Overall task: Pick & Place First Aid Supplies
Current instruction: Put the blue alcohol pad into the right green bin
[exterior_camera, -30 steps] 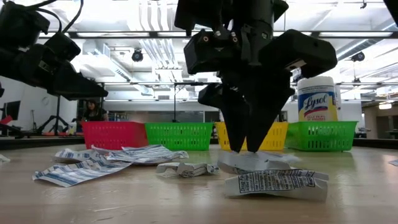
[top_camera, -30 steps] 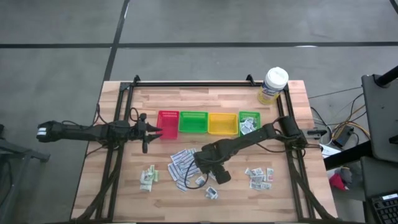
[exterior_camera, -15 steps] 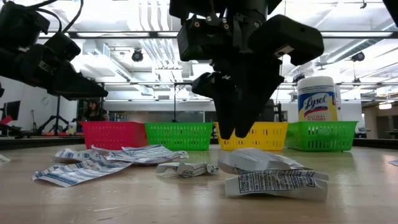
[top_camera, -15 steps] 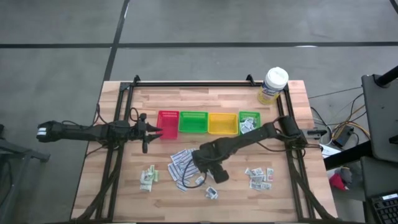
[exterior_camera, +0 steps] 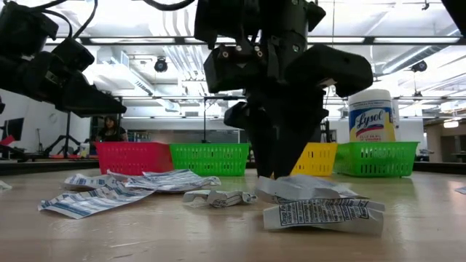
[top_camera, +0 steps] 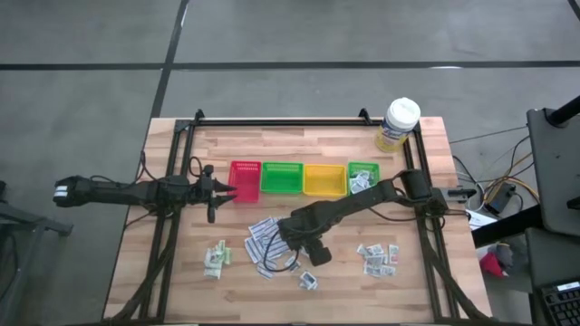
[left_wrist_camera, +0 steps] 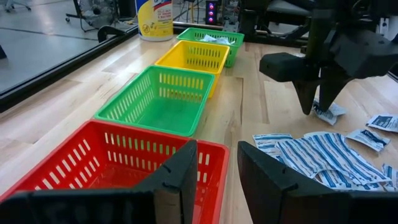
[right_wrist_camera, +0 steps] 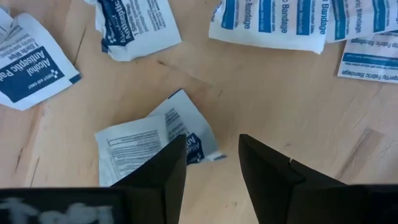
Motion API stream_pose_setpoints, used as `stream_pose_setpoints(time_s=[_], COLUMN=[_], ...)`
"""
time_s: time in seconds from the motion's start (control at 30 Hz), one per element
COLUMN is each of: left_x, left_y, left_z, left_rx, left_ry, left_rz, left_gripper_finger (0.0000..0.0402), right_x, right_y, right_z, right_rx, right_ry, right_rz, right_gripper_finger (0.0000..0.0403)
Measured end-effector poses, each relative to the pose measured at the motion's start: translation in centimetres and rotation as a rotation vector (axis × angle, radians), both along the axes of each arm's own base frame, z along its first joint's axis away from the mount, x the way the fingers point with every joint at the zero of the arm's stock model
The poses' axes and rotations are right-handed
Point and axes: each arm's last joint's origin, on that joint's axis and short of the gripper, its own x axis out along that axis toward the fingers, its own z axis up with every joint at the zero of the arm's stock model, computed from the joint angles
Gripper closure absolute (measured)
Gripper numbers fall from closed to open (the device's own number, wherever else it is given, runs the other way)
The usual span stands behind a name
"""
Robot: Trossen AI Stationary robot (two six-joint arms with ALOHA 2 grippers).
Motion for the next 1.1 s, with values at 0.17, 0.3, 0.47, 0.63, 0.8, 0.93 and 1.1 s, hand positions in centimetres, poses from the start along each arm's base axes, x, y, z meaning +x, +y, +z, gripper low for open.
stream_pose_setpoints(time_s=[0.17,0.3,0.47,0.63,0.8,0.93,1.1], left_x=[0.0,0.0,0.0,0.0,0.0,0.0,0.0], left_y=[0.0,0.0,0.0,0.0,0.0,0.0,0.0], left_z=[0.0,0.0,0.0,0.0,0.0,0.0,0.0], left_rx=[0.0,0.0,0.0,0.0,0.0,0.0,0.0], left_ry=[0.0,0.0,0.0,0.0,0.0,0.0,0.0], left_rz=[0.0,0.0,0.0,0.0,0.0,-0.001,0.0], left_gripper_finger=[0.0289,0.0289,0.0289,0.0289,0.0289,0.0289,0.0289], right_x=[0.01,-0.04,-0.19,-0.2,-0.17,-0.14,0.0], right_y=[0.0,-0.01,-0.05,-0.06,-0.18,-0.32,-0.45], right_z=[0.0,-0.08,-0.36,-0.38,-0.39,-0.39,0.47], right_rx=[-0.001,-0.001,-0.002,-0.006,-0.012,-0.015,-0.074], right_ry=[-0.001,0.002,0.016,0.016,0.013,0.01,0.01], right_rz=[0.0,-0.003,-0.019,-0.023,-0.024,-0.01,-0.018], right_gripper_finger=[0.0266,0.0282,0.0306,0.0337,0.0372,0.0392,0.0394])
